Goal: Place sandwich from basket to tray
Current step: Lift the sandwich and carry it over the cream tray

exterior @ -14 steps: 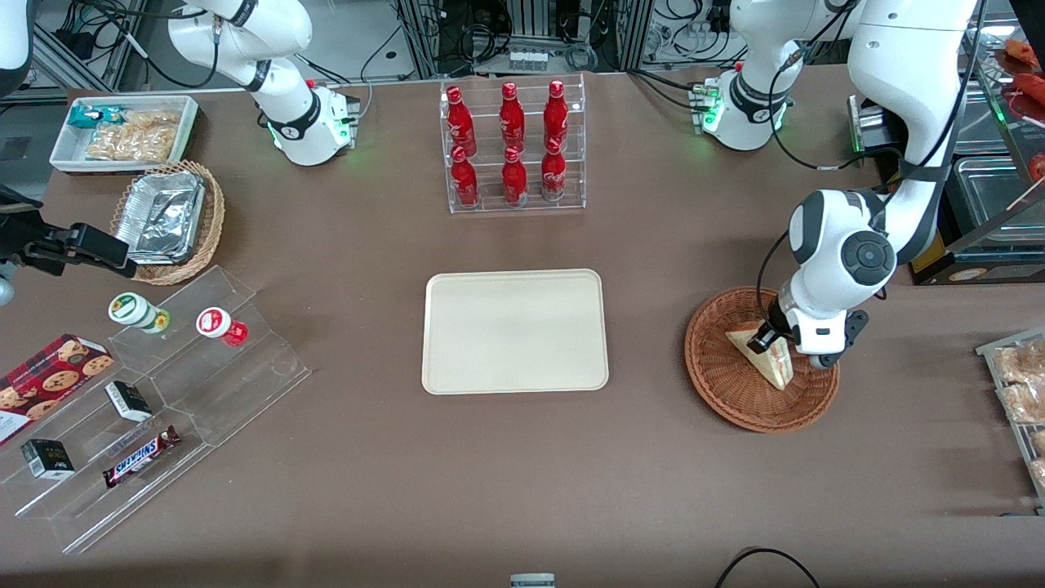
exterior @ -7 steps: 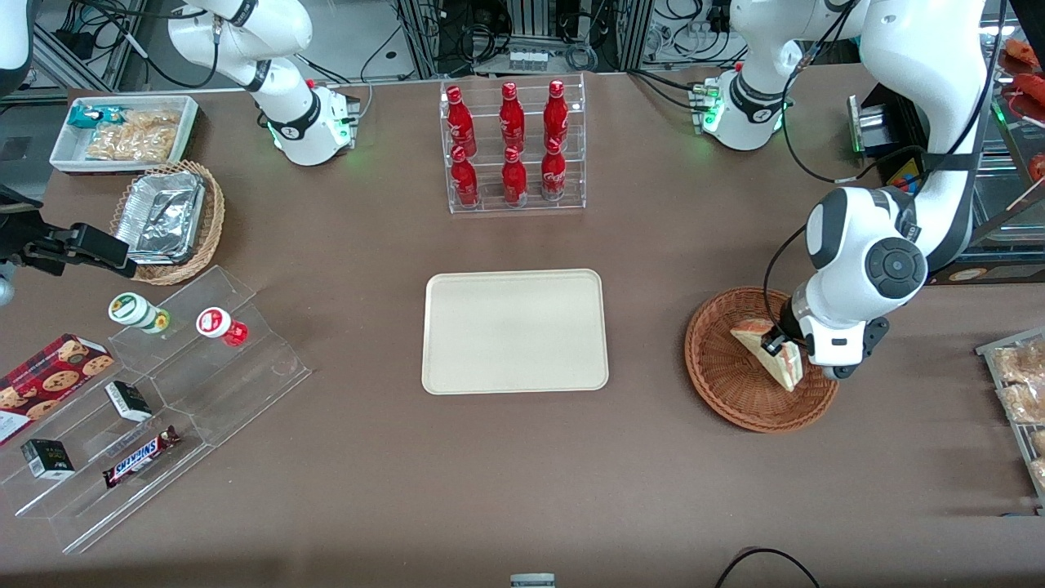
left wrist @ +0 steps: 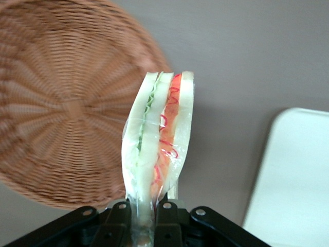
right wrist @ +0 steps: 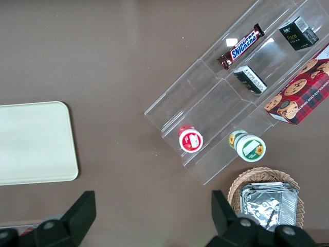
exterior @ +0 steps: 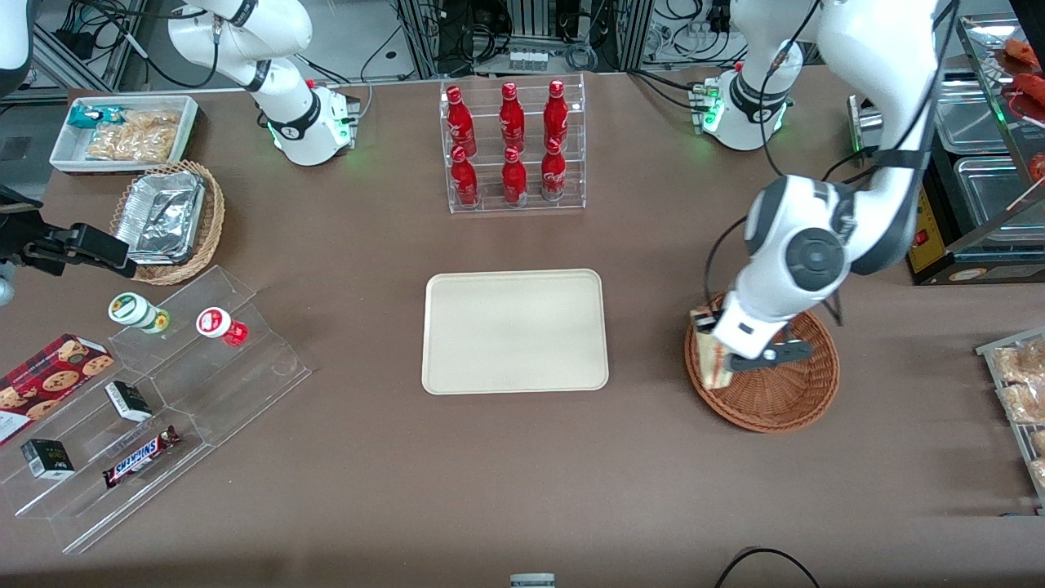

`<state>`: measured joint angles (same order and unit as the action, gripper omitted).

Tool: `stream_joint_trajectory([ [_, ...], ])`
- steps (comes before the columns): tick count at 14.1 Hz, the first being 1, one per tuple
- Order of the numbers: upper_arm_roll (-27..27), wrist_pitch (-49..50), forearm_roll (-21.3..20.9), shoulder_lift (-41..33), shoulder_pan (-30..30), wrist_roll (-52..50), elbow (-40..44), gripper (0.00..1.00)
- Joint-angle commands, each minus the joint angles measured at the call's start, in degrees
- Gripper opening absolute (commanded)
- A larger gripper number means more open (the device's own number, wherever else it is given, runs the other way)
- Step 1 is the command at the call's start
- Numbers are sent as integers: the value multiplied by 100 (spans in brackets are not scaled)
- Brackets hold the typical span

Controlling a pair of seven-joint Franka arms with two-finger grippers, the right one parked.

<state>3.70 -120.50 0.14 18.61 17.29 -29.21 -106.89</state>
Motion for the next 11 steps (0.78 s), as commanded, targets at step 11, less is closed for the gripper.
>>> stream_joint_trajectory([
  [11,-80,651,3,2329,2331,-2535,2996,0],
])
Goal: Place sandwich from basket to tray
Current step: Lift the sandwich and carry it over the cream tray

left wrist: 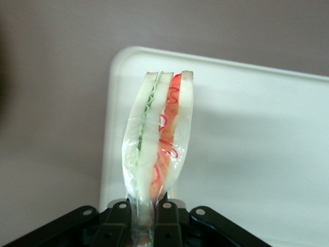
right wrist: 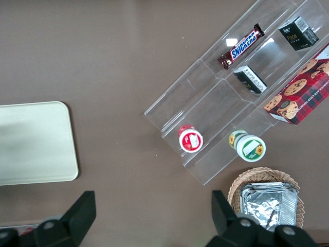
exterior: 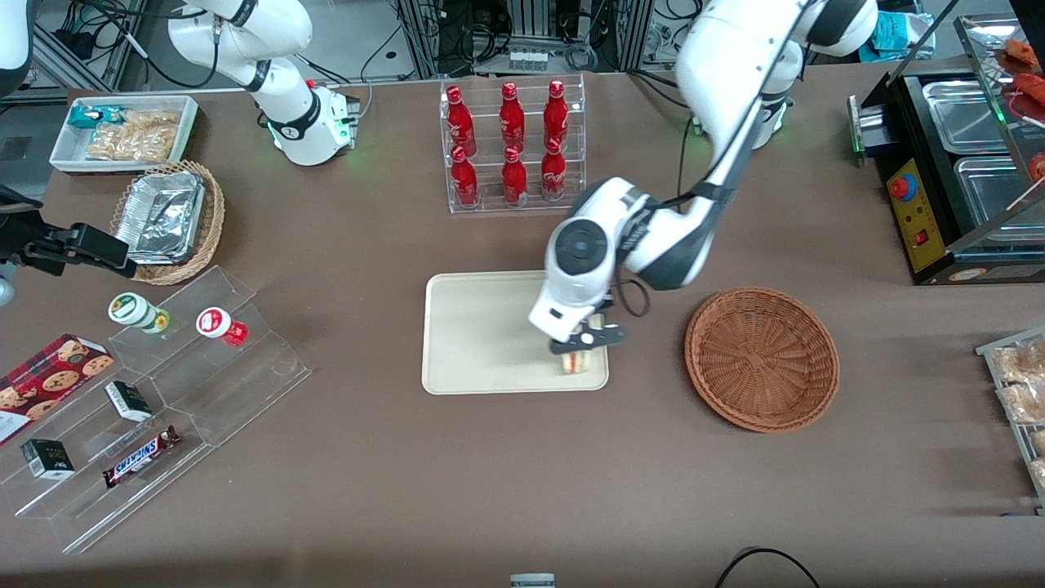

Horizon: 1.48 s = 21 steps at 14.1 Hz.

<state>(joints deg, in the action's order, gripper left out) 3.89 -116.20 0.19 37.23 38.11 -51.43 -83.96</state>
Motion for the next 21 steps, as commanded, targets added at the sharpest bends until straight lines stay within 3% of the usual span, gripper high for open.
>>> stream_joint_trajectory([
  [1,-91,255,-1,609,345,-411,889,0],
  [12,-99,-140,-10,953,882,-657,891,2],
  [13,-99,-140,-1,953,874,-666,890,13],
  [15,-117,-131,-1,909,847,-667,934,46],
  [16,-126,-105,-18,866,838,-667,943,95],
  [17,-161,-70,-27,822,838,-667,969,100],
  [21,-389,447,-132,322,856,-789,908,100],
])
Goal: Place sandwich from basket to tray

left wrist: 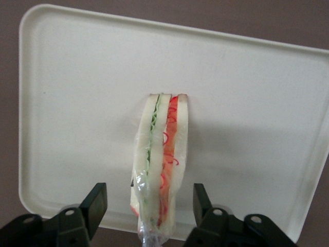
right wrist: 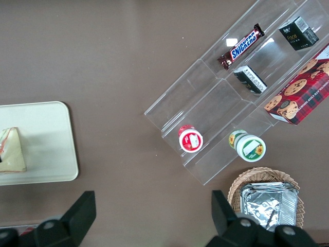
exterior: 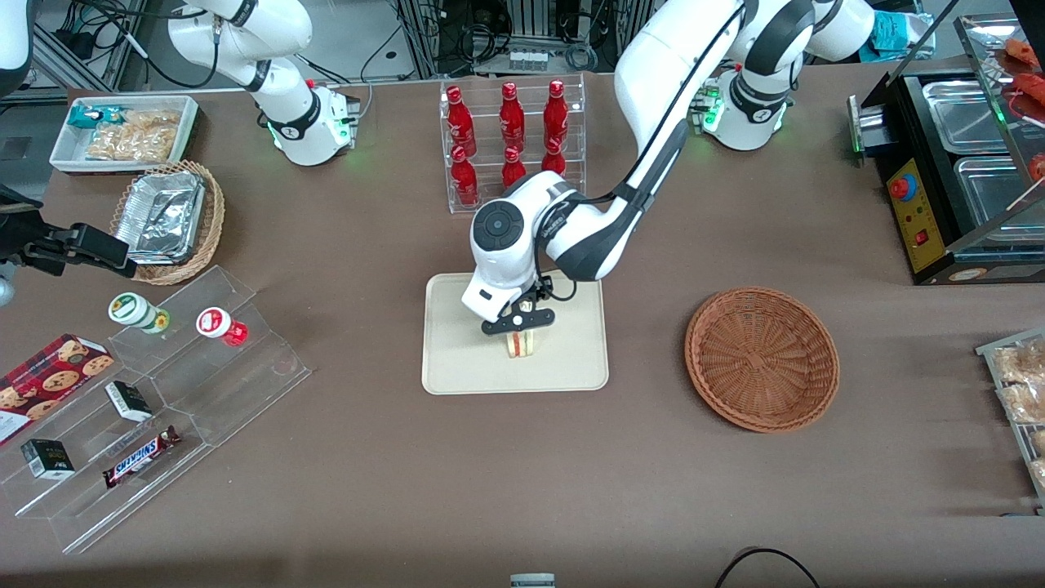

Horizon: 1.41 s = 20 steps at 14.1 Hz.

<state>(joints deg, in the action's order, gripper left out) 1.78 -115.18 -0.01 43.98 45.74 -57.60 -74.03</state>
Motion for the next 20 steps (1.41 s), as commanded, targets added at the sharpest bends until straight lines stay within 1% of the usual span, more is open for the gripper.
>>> stream_joint_trajectory([
  [1,-248,495,-156,-529,76,-216,-112,100],
  [3,-310,1127,-165,-775,-3,-470,-164,100],
  [4,-354,1260,-183,-924,-99,-419,-321,100],
  [7,-363,1052,-236,-1407,-564,-279,-1032,100],
  [11,-354,735,-201,-2426,-1390,1142,-2306,100],
  [13,-354,725,-139,-2761,-1751,1845,-2677,100],
  [17,-354,822,-130,-3508,-2489,2928,-3266,100],
  [19,-354,1023,-122,-3711,-2640,3201,-3294,100],
  [20,-337,1181,-52,-3851,-2780,3403,-3294,100],
])
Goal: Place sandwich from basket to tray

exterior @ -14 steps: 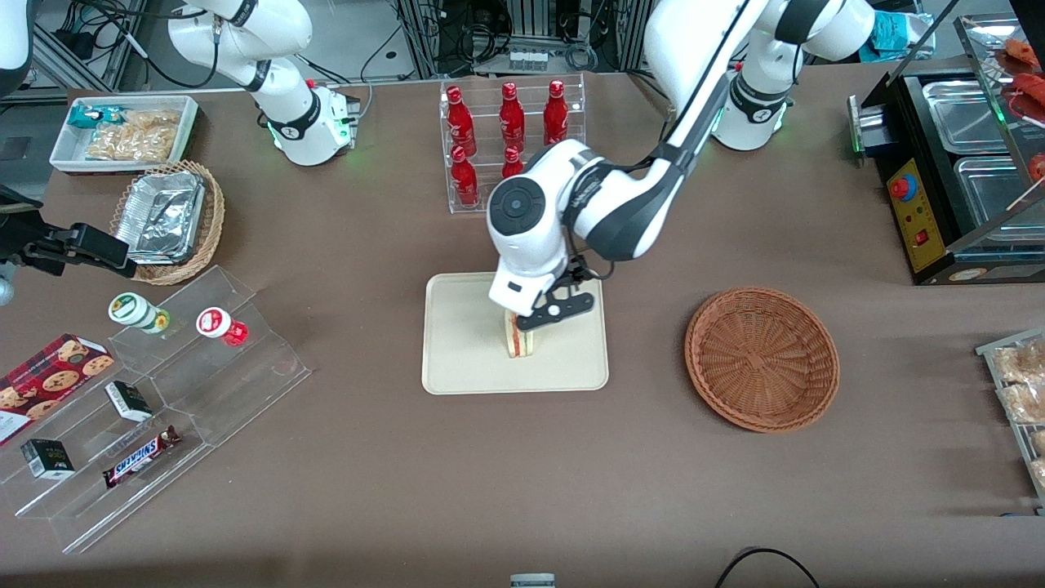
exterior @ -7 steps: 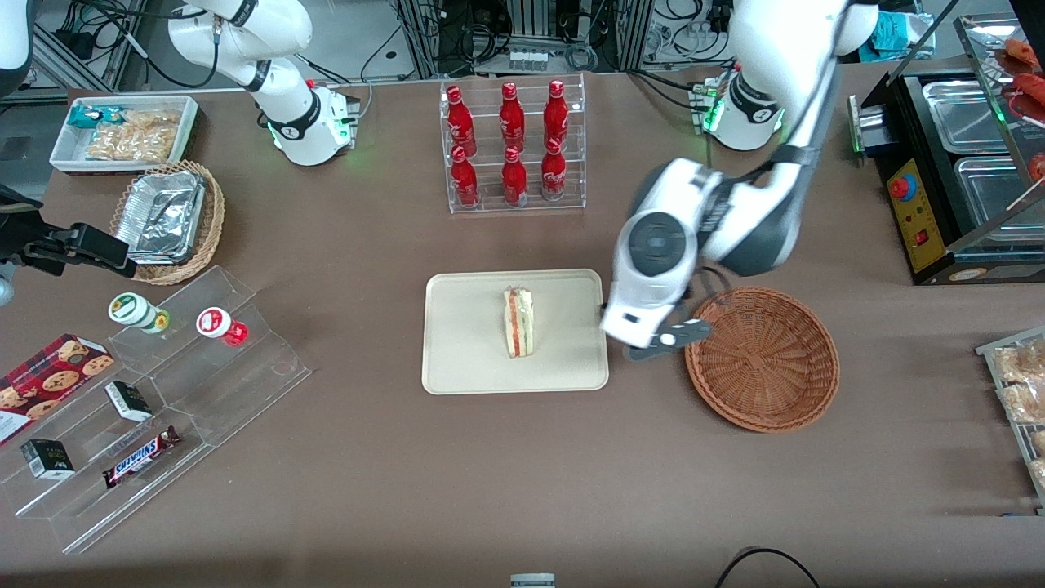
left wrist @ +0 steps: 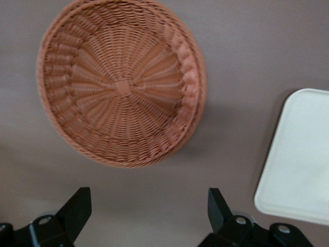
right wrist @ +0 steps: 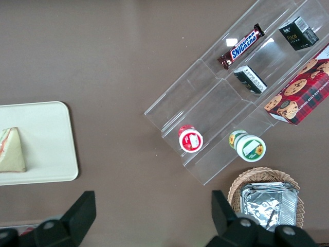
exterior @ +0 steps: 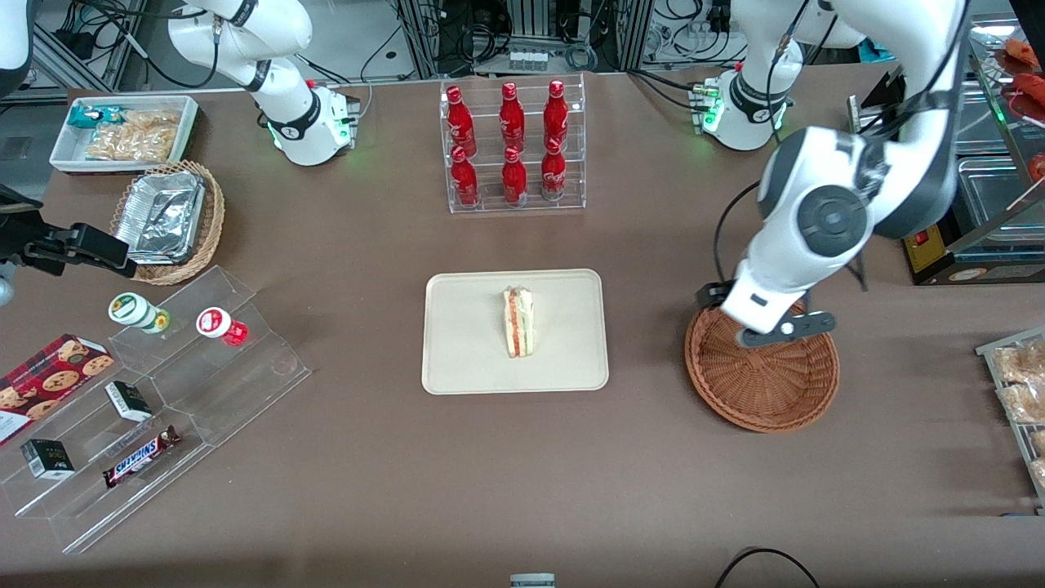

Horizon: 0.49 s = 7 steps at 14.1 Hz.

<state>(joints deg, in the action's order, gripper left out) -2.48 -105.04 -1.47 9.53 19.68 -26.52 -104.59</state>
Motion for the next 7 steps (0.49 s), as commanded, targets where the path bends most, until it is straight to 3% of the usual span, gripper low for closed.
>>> stream_joint_trajectory([
  [1,203,324,216,-548,-515,567,-228,100],
  [3,694,650,331,-697,-1183,1085,-141,100],
  [7,818,1352,340,-865,-1694,1920,271,100],
])
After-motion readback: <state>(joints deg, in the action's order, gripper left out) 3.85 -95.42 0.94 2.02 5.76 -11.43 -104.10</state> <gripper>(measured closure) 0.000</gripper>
